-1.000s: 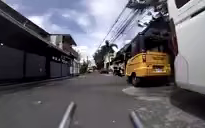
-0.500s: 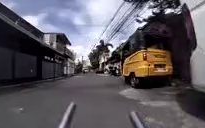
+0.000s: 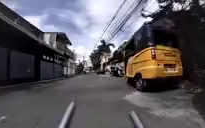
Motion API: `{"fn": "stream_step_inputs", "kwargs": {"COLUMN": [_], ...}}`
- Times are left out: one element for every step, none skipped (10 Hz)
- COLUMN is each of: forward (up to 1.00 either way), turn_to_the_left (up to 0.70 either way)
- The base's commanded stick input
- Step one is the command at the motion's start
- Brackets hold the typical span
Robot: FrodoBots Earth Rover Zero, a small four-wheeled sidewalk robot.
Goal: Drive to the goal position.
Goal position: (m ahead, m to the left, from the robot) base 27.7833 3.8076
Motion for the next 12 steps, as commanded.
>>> {"fn": "stream_step_inputs", "kwargs": {"forward": [0.85,0.85,0.85,0.85,0.85,0.85,0.85,0.85,0.85,0.85,0.85,0.85], "turn_to_the_left": [-0.34,-0.12,-0.01,0.0,0.0,0.0,0.0,0.0,0.0,0.0,0.0,-0.34]}}
